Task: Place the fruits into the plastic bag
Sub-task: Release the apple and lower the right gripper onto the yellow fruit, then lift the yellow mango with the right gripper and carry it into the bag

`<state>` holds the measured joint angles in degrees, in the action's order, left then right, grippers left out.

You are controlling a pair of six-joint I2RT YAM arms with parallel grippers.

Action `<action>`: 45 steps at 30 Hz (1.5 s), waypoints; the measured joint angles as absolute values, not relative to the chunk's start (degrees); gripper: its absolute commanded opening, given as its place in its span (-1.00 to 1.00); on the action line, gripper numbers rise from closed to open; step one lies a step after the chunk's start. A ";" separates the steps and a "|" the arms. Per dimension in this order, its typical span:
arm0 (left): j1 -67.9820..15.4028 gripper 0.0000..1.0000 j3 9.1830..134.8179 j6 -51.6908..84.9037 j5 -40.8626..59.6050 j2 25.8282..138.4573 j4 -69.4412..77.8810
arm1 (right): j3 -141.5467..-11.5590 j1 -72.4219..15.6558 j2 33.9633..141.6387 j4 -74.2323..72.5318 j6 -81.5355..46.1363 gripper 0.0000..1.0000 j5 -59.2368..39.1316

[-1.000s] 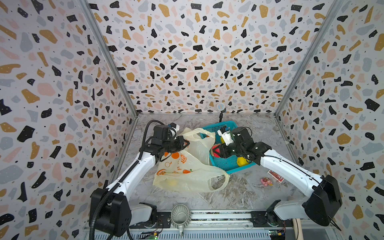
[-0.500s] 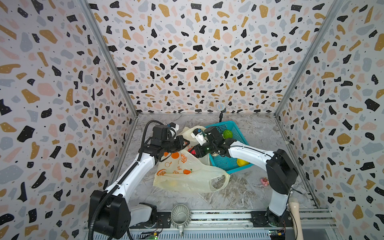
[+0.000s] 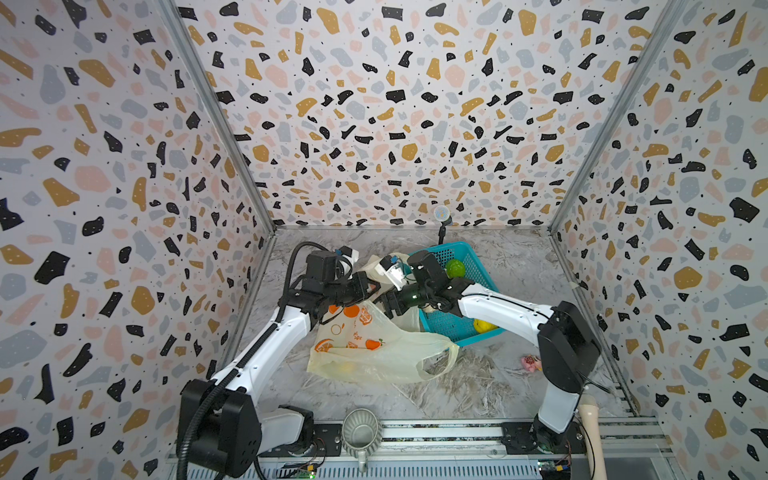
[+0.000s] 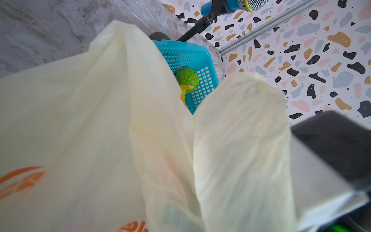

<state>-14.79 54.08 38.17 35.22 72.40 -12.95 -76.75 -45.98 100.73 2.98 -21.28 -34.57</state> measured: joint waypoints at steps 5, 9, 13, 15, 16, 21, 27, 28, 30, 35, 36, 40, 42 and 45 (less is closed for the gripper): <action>-14.79 -1.00 53.98 38.22 34.92 72.44 -12.73 | -69.01 -40.71 87.68 5.74 -20.69 0.57 -28.08; -14.79 -1.00 53.98 38.22 34.68 72.62 -12.67 | -65.25 -34.44 79.79 11.73 -20.82 0.57 -19.44; -14.79 -1.00 53.98 38.22 34.61 73.34 -12.40 | -64.07 -27.66 78.98 18.26 -21.17 0.57 -11.66; -14.79 -1.00 53.98 38.22 34.59 73.67 -12.40 | -63.48 -25.65 80.42 21.69 -21.34 0.58 -7.22; -14.79 -1.00 53.98 38.20 34.59 73.76 -12.43 | -63.26 -25.34 81.49 23.46 -21.37 0.57 -5.21; -14.79 -1.00 53.98 38.17 34.44 73.80 -12.45 | -61.08 -25.52 85.95 29.10 -21.76 0.57 1.56; -14.79 -1.00 53.98 38.17 34.44 74.15 -12.43 | -59.68 -25.63 88.73 32.56 -22.59 0.57 5.32; -14.79 -1.00 53.98 38.15 34.44 74.22 -12.43 | -59.68 -25.63 89.10 32.75 -22.68 0.56 5.76; -14.79 -1.00 53.98 38.15 34.41 74.28 -12.43 | -59.68 -25.63 90.04 32.80 -22.72 0.55 6.24; -14.79 -1.00 54.00 38.13 34.39 74.39 -12.40 | -59.61 -25.56 93.06 32.82 -22.61 0.50 6.17; -14.79 -1.00 54.02 38.13 34.39 74.50 -12.40 | -59.55 -25.58 93.84 32.80 -22.50 0.49 5.72; -14.79 -1.00 54.06 38.11 34.39 74.94 -12.38 | -58.67 -25.91 95.98 32.69 -21.85 0.20 4.27; -14.79 -1.00 54.06 38.11 34.41 75.16 -12.40 | -58.61 -26.04 95.92 32.38 -21.74 -0.06 3.99; -14.79 -1.00 54.11 38.11 34.41 75.35 -12.38 | -58.52 -26.15 95.57 31.70 -21.80 -0.24 3.46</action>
